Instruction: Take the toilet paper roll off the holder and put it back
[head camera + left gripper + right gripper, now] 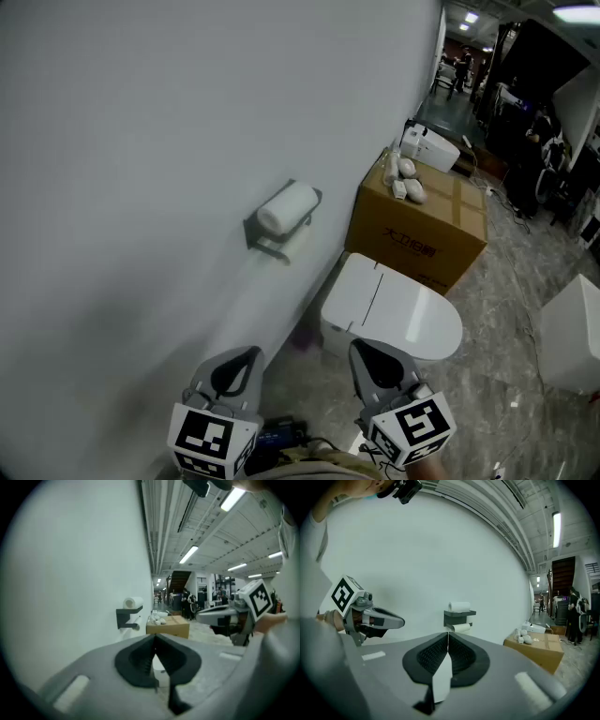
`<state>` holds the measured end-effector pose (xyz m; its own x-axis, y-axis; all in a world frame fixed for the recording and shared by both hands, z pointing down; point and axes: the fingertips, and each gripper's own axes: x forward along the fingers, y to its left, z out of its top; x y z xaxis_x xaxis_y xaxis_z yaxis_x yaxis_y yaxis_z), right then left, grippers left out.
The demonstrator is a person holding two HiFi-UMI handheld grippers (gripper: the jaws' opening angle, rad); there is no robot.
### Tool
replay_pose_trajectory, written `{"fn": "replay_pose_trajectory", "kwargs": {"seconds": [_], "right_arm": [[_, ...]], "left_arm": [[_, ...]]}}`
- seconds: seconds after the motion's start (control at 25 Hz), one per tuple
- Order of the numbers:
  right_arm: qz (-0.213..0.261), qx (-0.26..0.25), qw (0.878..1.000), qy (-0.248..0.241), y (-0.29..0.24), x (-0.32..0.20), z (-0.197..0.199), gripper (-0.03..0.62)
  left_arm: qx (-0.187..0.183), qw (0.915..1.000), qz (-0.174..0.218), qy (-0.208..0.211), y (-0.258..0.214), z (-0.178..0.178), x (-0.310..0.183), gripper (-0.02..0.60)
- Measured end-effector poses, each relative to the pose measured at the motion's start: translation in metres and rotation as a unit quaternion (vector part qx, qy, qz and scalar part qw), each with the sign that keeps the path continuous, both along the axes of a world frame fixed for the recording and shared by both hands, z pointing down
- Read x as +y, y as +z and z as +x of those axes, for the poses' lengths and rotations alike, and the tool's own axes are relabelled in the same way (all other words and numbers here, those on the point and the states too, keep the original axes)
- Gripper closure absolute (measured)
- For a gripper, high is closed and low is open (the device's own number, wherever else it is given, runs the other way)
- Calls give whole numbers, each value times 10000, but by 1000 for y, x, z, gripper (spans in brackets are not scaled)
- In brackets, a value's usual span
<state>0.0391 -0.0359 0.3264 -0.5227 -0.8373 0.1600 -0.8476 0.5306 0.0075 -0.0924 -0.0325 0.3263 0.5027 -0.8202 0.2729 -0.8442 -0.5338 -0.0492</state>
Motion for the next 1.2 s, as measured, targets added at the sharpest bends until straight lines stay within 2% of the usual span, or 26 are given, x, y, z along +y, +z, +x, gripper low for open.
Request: {"fn": "replay_pose_trajectory", "kwargs": {"seconds": [0.32, 0.64, 0.68, 0.72, 0.84, 1.0, 1.2], "right_arm": [[-15, 17, 10000, 47, 2, 2, 2, 588], [-107, -285, 9994, 137, 0, 2, 3, 586], [-116, -302, 9994, 140, -1, 2, 3, 586], [-125, -325, 9993, 143, -1, 3, 3, 585], [-162, -390, 9990, 144, 1, 3, 1, 577], [-165, -401, 9989, 158, 1, 6, -1, 532], [-154, -384, 9989, 240, 3, 11, -3, 520]], "left_arm": [[-17, 10000, 12, 50, 3, 1, -1, 588], [181, 9998, -2, -57, -1, -3, -1, 586], [182, 9998, -11, -34, -1, -2, 0, 568], [181, 9998, -26, -17, -1, -1, 0, 502], [172, 9998, -51, 0, 2, -1, 0, 502], [167, 9998, -68, 24, 2, -4, 1, 502], [339, 9994, -55, 27, 2, -12, 3, 494]]}}
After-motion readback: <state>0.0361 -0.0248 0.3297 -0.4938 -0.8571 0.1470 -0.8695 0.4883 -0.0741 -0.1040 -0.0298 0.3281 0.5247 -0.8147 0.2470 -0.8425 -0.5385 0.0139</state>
